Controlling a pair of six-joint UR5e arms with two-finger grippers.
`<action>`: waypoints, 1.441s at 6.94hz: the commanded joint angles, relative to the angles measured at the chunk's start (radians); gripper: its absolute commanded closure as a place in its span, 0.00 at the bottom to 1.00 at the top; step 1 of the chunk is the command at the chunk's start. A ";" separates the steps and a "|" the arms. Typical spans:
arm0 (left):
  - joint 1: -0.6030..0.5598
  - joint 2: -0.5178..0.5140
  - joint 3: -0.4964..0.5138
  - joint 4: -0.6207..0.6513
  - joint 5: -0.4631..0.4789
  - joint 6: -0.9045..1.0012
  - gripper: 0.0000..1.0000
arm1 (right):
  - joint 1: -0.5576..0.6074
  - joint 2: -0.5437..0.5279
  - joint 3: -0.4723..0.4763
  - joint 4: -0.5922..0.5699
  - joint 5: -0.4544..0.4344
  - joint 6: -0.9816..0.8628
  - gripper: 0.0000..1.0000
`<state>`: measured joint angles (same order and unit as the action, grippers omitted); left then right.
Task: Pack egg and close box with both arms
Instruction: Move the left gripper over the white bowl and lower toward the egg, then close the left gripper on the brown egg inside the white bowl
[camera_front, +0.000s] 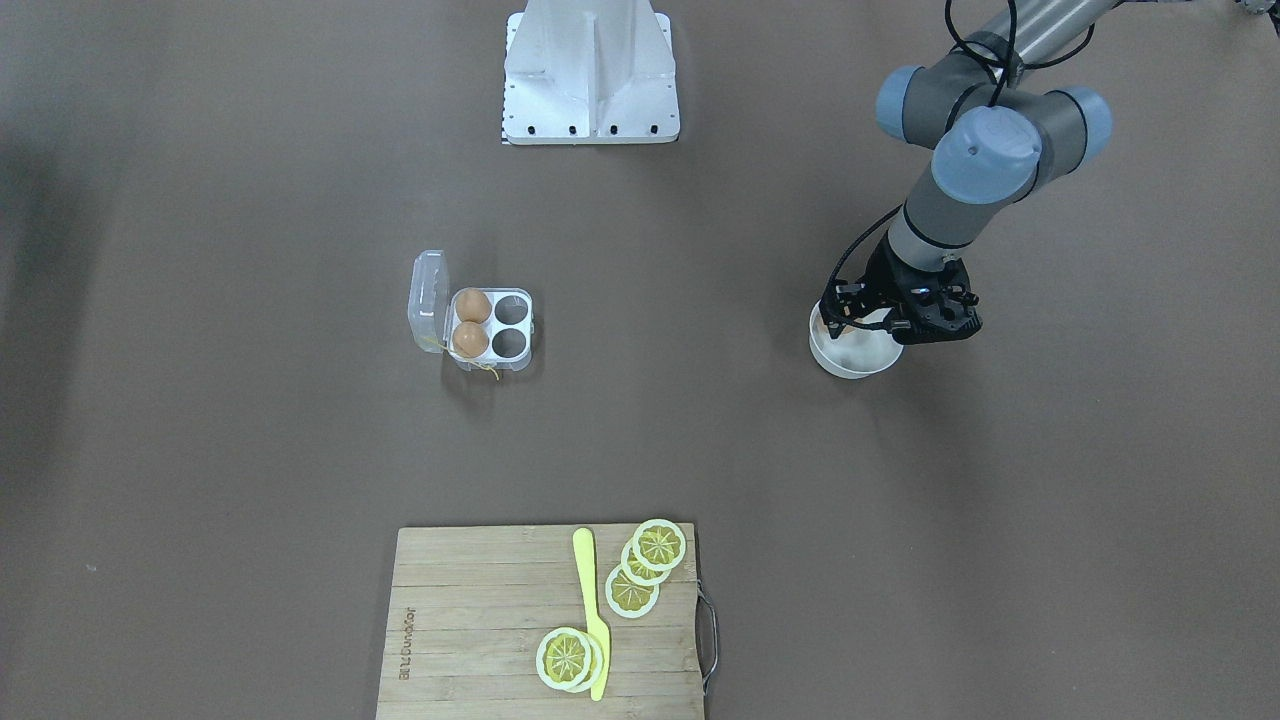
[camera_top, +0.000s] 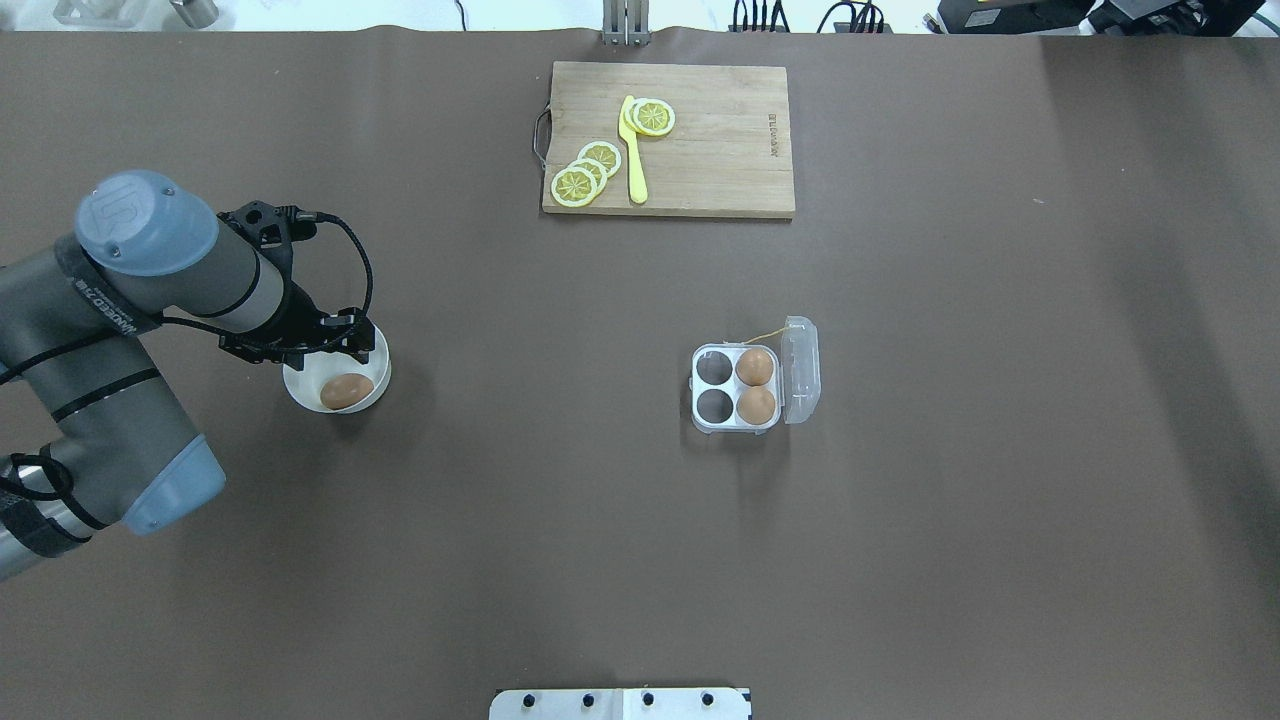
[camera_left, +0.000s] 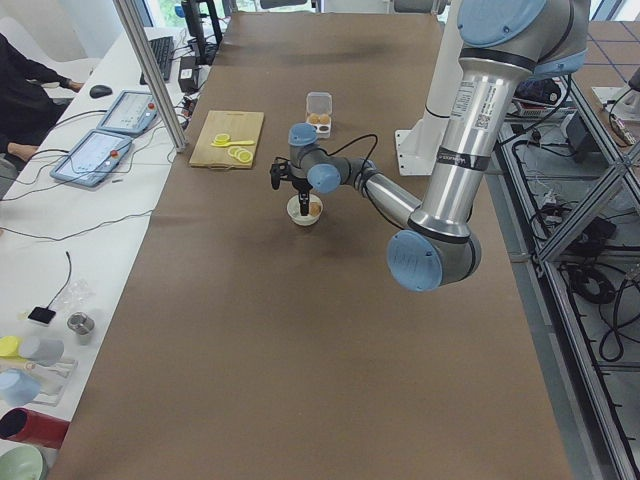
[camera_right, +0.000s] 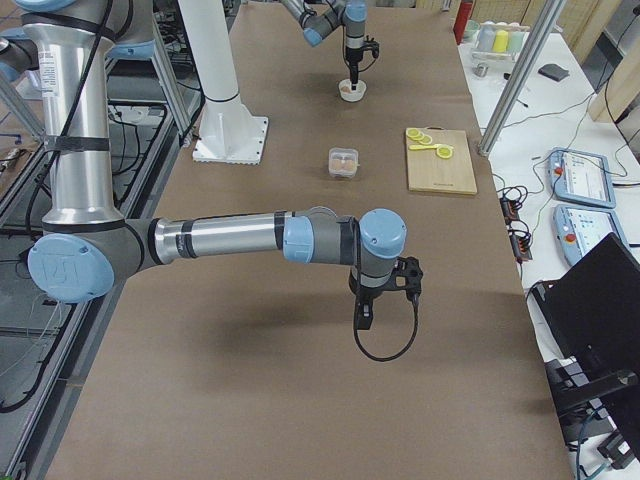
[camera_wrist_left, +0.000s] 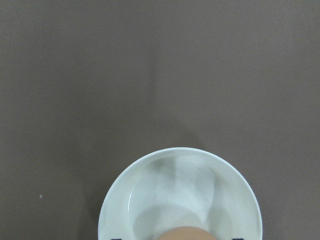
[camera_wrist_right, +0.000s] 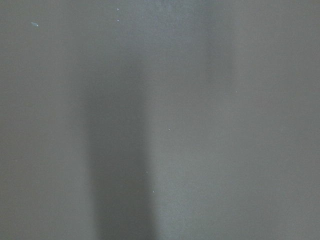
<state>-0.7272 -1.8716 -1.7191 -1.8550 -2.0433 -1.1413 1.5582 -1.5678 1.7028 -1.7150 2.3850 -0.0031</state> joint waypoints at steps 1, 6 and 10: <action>0.006 0.000 0.009 -0.016 0.000 0.000 0.21 | -0.001 0.000 0.000 -0.002 0.000 0.000 0.00; 0.043 0.005 0.009 -0.016 0.002 -0.003 0.13 | -0.001 0.002 -0.009 -0.002 0.000 0.000 0.00; 0.063 0.009 0.010 -0.016 0.002 -0.005 0.13 | -0.001 0.006 -0.009 -0.002 0.002 0.002 0.00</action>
<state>-0.6729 -1.8627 -1.7095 -1.8715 -2.0419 -1.1454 1.5570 -1.5643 1.6935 -1.7164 2.3863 -0.0020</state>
